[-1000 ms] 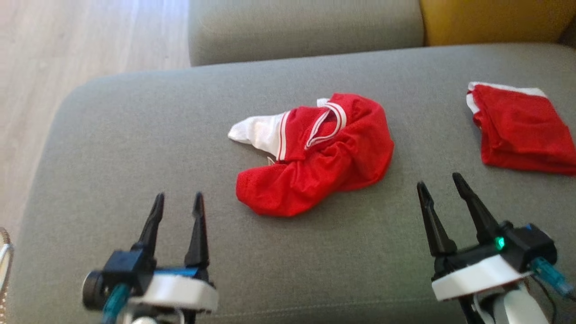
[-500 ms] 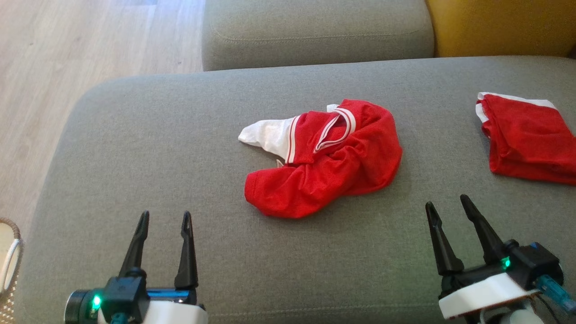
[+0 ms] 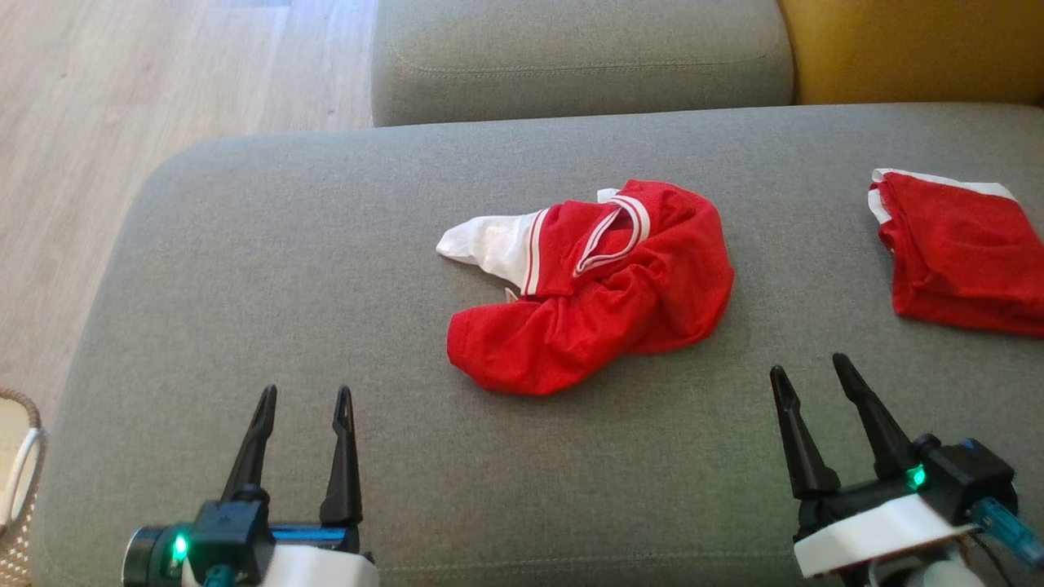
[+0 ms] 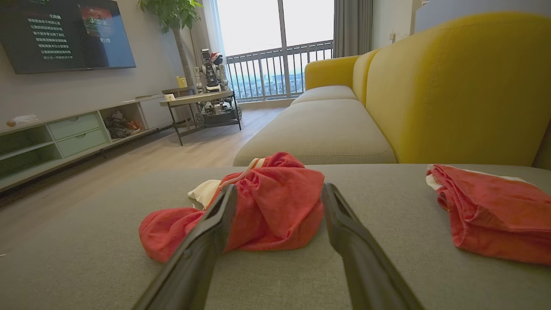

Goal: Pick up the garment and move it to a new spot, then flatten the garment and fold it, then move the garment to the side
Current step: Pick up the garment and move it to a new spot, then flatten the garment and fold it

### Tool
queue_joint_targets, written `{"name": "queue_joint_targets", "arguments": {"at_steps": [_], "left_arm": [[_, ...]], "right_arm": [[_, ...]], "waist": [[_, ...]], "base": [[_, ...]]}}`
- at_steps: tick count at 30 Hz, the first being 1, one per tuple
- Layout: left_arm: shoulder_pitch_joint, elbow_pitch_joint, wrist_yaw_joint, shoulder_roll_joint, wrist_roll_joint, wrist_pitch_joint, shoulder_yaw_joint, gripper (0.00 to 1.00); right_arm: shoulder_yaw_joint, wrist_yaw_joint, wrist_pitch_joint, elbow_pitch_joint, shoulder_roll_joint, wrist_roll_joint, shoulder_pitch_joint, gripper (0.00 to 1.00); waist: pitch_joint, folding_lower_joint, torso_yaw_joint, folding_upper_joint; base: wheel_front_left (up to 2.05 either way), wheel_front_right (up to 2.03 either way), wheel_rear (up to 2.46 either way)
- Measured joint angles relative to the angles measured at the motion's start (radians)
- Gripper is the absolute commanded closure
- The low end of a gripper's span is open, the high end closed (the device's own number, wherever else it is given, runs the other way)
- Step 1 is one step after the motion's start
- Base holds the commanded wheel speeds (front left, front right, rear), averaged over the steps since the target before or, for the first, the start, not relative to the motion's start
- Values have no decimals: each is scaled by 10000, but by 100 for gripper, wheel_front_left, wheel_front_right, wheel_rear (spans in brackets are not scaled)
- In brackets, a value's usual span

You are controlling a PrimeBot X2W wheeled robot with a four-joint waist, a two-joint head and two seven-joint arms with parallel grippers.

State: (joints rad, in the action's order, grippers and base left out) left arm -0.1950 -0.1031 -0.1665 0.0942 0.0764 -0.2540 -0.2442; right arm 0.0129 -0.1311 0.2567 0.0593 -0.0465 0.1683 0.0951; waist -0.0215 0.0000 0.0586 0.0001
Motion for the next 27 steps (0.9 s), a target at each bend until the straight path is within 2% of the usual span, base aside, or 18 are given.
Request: {"name": "queue_joint_targets", "arguments": {"at_steps": [11,16,23,27], "left_arm": [[2,144,295,-182,56,0,71,0],[308,811,732,-255,272,0,-48,0],[2712,2527,1402,-380,650,-17,-874,0],[4158,3871,1726,-401,826,61,-1676,0]], "right_arm": [[-10,0,0,19,2,0,-1,0],[-33,0,0,-6,2,-52,-42,0],[-134,0,0,-113,4,-194,-616,0],[-169,0,0,-146,2,-295,-918,0]], "waist": [[79,0,32,0],[316,0,10,0],[997,2,-207,0],[1487,3,-423,0]], "base": [[0,0,0],[0,0,0],[0,0,0],[0,0,0]]}}
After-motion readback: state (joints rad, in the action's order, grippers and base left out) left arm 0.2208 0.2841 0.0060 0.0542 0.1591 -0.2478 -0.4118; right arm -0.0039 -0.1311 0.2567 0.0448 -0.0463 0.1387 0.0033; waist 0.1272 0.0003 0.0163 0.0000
